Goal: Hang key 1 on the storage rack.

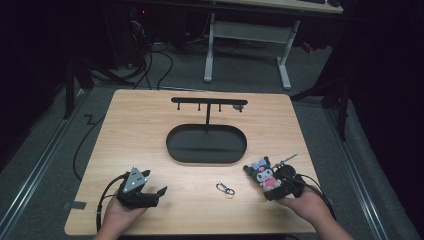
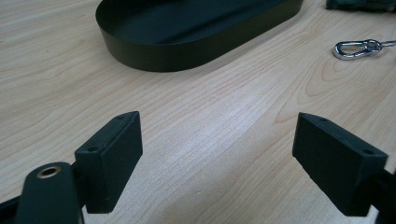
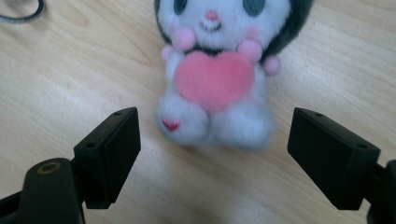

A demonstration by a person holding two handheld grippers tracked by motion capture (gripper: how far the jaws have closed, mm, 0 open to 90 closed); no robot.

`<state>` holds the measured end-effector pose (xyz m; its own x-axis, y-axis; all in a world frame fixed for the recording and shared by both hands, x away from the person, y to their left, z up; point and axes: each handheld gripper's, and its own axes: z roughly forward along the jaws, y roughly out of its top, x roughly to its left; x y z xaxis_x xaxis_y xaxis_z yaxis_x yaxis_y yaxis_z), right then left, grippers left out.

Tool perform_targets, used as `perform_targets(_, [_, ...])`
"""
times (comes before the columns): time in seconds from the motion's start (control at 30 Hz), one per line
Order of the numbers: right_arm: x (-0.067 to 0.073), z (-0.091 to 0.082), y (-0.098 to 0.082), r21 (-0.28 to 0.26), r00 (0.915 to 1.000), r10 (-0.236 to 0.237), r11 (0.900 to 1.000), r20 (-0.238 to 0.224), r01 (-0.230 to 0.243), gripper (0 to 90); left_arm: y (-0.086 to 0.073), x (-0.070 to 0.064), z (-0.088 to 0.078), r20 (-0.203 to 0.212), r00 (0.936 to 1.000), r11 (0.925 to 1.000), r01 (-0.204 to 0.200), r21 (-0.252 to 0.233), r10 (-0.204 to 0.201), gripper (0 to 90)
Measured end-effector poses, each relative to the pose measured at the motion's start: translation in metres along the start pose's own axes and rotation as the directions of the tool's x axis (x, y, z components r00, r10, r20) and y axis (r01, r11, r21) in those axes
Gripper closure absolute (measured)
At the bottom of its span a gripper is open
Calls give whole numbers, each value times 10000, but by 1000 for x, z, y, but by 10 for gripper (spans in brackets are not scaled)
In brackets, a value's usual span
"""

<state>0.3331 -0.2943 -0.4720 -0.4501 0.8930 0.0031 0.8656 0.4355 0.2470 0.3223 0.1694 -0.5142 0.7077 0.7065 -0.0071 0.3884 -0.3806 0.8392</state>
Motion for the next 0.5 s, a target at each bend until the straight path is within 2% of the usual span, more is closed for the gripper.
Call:
perform_targets(0.1, [1,4,5,-16,9999,120,9999,-25,-120,190,-1,0,-2,49,10000,10000,-37,-19,37,166])
perform_targets(0.27, [2,9,11,111,10000,43,9999,73,-44,197,0,2,-4,85,10000,9999,-3,-162,4,166])
perform_targets(0.3, [2,13,13,200,9996,257,9995,84,-258,202,1,4,-3,109,9999,9998,22,-182,-20,165])
perform_targets(0.33, [1,15,14,213,9997,223,9995,45,-224,203,1,4,-3,109,9999,9998,22,-182,-20,165])
perform_targets(0.43, [1,20,17,240,9997,223,9995,61,-224,208,3,4,-2,316,9991,9990,310,-316,-300,165])
perform_targets(0.5, [2,21,17,181,9999,161,9997,22,-161,219,3,1,-1,360,9989,9989,319,-335,-307,166])
